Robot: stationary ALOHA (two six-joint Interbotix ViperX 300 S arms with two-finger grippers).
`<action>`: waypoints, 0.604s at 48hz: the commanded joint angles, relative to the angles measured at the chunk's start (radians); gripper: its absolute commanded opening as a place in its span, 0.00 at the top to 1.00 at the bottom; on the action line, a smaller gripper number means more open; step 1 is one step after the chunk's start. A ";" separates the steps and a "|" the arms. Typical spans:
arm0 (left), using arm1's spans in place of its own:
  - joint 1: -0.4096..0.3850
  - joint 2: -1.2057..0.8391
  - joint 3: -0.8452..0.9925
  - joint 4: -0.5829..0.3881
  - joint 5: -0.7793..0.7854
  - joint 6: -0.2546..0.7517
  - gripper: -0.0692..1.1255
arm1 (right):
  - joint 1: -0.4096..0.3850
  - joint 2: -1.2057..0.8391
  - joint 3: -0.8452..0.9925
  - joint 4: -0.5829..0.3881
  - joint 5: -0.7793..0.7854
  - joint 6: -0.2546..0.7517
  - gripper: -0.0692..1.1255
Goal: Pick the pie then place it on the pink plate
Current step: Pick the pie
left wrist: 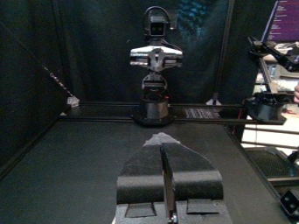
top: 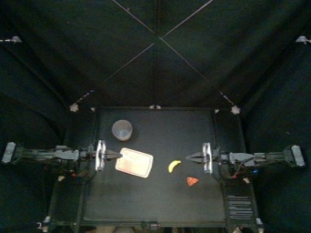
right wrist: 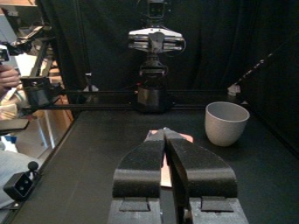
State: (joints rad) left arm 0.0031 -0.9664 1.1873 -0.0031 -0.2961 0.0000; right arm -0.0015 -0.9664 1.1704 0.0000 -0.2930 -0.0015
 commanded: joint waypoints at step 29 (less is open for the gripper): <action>0.000 0.012 -0.037 0.009 -0.017 0.005 0.96 | -0.011 0.153 -0.031 0.170 0.388 0.035 0.55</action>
State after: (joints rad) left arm 0.0031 -0.9603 1.1858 0.0031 -0.3007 0.0031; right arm -0.0123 -0.8130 1.1674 0.1350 0.0644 0.0337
